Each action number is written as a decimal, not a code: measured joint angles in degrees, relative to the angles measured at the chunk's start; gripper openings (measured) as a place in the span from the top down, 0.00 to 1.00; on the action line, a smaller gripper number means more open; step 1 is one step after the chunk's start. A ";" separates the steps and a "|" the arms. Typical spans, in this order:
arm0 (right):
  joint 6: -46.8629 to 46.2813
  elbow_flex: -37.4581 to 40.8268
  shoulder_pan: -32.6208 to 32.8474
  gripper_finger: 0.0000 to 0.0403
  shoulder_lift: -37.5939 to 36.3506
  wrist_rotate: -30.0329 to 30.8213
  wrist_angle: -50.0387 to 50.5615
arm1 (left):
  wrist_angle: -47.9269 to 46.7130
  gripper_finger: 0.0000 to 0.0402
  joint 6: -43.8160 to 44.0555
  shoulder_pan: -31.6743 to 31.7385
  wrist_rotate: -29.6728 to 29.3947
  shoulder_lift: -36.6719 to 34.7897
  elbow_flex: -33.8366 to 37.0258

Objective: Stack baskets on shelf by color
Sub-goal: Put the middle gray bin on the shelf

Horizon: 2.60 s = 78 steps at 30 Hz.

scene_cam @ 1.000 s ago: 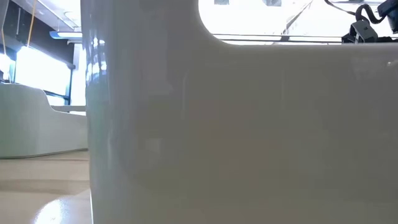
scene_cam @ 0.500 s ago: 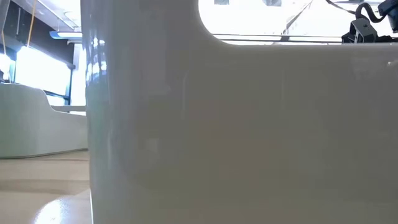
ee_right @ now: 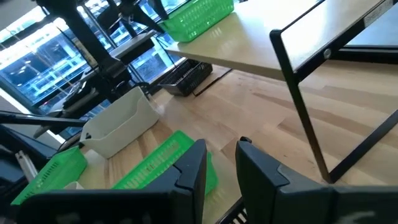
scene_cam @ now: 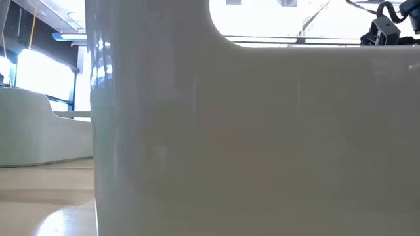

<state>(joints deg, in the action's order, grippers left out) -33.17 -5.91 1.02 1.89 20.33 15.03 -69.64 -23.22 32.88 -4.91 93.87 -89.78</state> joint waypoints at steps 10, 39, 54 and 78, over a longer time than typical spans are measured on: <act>-1.39 0.00 0.00 0.82 0.02 -2.31 -6.92 | 0.34 0.76 -0.70 -0.01 -1.01 -2.36 -0.02; 0.17 -38.89 9.47 0.82 43.66 -9.93 0.03 | -3.41 0.76 22.27 -16.58 0.83 -16.28 -0.07; 0.16 -63.59 24.14 0.82 73.79 -9.89 9.66 | -8.43 0.76 21.55 -19.93 1.17 -16.37 -0.07; -4.12 -74.69 34.19 0.64 101.18 -17.59 5.04 | -8.53 0.76 21.51 -19.89 -0.85 -16.33 -0.05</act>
<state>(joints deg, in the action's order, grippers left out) -37.30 -80.61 35.21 103.08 2.74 20.07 -78.16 -1.72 12.99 -5.76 77.54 -89.83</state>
